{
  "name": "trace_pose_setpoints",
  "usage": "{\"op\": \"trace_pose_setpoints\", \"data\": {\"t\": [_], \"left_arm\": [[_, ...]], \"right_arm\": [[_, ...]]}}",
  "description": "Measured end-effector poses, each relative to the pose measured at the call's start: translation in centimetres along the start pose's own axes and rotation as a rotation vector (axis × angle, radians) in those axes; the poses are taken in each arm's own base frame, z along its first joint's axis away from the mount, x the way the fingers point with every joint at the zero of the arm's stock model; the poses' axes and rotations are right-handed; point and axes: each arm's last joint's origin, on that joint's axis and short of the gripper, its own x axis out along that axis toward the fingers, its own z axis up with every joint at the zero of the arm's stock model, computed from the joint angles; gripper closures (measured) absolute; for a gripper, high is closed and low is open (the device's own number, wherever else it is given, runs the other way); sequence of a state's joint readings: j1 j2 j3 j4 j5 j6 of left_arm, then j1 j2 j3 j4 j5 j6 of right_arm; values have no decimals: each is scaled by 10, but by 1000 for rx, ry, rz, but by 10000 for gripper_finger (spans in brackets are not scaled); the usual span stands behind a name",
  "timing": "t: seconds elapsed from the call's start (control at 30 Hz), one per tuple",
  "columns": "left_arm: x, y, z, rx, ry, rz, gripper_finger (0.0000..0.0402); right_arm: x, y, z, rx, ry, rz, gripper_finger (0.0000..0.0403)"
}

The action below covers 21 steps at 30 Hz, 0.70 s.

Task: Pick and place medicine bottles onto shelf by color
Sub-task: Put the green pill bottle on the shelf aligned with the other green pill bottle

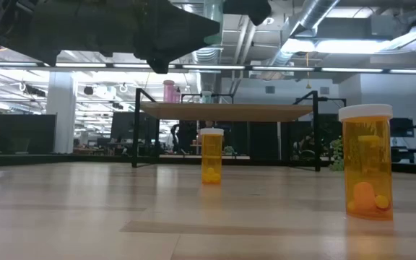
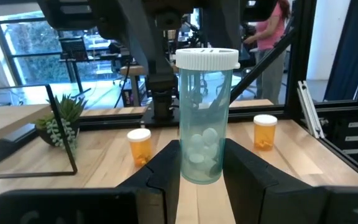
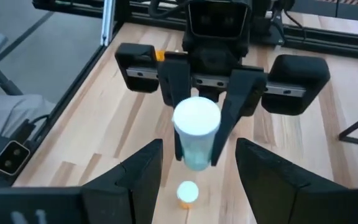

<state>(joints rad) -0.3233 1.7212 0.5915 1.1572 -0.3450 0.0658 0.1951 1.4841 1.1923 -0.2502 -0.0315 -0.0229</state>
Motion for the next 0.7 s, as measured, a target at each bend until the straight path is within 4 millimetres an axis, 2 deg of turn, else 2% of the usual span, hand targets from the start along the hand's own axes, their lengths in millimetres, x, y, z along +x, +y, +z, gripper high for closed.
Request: {"op": "trace_pose_setpoints", "data": {"t": [0.7], "left_arm": [[0,0,0,0,1,2,312]], "right_arm": [[3,-5,7,-9,-86,5,175]]}}
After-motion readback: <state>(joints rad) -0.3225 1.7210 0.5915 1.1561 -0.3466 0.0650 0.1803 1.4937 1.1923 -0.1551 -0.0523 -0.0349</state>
